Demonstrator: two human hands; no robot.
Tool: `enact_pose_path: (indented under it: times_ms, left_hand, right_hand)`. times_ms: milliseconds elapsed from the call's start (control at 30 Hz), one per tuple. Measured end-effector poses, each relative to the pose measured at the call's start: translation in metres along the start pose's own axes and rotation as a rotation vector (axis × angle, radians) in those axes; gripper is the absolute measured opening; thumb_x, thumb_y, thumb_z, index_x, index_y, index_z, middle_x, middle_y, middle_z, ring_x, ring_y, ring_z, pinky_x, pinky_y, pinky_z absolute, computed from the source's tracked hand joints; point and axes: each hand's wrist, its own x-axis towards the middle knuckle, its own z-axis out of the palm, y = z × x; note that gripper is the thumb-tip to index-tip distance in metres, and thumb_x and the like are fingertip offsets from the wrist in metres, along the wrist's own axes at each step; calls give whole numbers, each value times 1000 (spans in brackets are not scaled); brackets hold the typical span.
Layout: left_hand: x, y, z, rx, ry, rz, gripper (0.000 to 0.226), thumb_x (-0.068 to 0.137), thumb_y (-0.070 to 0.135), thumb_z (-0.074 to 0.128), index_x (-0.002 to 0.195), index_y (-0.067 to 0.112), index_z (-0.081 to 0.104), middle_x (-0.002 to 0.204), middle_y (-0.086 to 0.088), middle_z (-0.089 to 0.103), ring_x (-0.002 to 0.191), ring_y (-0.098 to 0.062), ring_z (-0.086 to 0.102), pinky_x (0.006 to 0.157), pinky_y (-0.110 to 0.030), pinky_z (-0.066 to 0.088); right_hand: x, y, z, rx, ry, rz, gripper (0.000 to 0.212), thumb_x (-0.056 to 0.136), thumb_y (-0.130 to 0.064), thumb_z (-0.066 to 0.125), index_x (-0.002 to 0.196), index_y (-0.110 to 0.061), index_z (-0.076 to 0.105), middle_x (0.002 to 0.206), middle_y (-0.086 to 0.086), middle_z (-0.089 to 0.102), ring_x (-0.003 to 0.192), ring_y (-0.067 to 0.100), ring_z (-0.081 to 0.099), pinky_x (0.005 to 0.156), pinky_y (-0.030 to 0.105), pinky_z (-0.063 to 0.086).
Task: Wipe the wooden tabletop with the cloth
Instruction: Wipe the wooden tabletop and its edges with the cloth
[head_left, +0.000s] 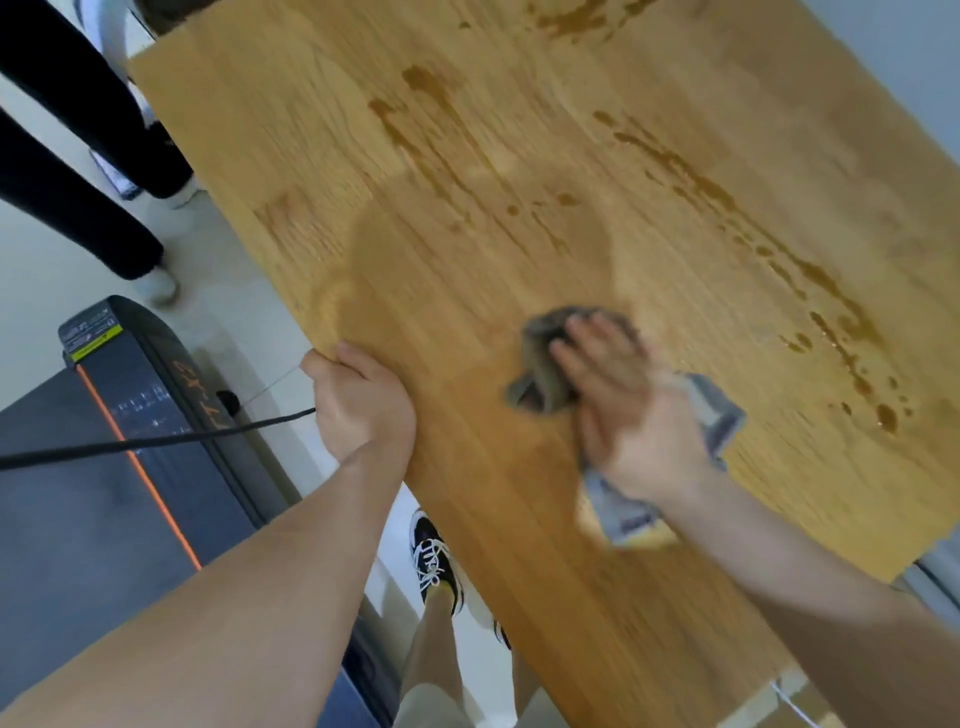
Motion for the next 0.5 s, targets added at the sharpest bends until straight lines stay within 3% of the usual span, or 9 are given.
enact_pose_path:
  times_ms: [67, 133, 200, 267, 367, 433, 500]
  left_hand:
    - [1, -1, -1, 9, -12, 8, 42, 99, 43, 16, 114, 12, 39, 95, -7, 60, 79, -32, 57, 73, -44, 48]
    - [2, -2, -2, -3, -21, 9, 37, 100, 42, 17, 108, 12, 38, 87, -3, 57, 75, -31, 56, 68, -41, 45]
    - [1, -2, -4, 14, -15, 13, 32, 101, 39, 19, 105, 12, 37, 85, -5, 56, 74, -31, 53, 63, -37, 37]
    - [1, -1, -4, 30, 4, 35, 31, 101, 37, 21, 105, 10, 37, 88, -12, 57, 76, -35, 54, 63, -37, 34]
    - [2, -1, 1, -24, -12, 50, 33, 100, 39, 20, 108, 12, 37, 92, -13, 59, 78, -36, 57, 67, -43, 45]
    - [3, -2, 2, -49, -37, 40, 35, 100, 40, 20, 115, 14, 37, 97, -11, 61, 79, -32, 57, 70, -41, 46]
    - [3, -3, 2, -49, -47, 27, 35, 101, 38, 20, 119, 13, 37, 101, -9, 60, 78, -26, 52, 69, -36, 40]
  right_hand:
    - [40, 1, -2, -98, 41, 280, 56, 91, -23, 30, 142, -7, 47, 151, 16, 38, 144, 32, 28, 118, 50, 19]
    - [82, -31, 13, -162, 62, 363, 57, 90, -24, 32, 145, -10, 42, 154, 16, 34, 145, 32, 26, 119, 49, 17]
    - [98, -70, 32, -149, 78, 205, 54, 88, -23, 44, 141, -13, 48, 152, 14, 38, 143, 31, 31, 117, 49, 18]
    - [76, -92, 41, -102, -20, -36, 50, 91, -24, 47, 140, -16, 51, 152, 9, 39, 144, 27, 30, 118, 47, 20]
    - [27, -66, 21, 2, -94, -157, 47, 89, -21, 43, 133, -13, 58, 147, 6, 47, 141, 25, 37, 114, 48, 28]
    - [22, -31, 9, -2, -35, -27, 50, 85, -19, 41, 131, -9, 59, 144, 11, 50, 139, 29, 39, 111, 53, 31]
    - [49, -17, 4, -55, 40, 222, 54, 84, -15, 40, 134, -5, 55, 146, 16, 46, 140, 35, 36, 112, 56, 28]
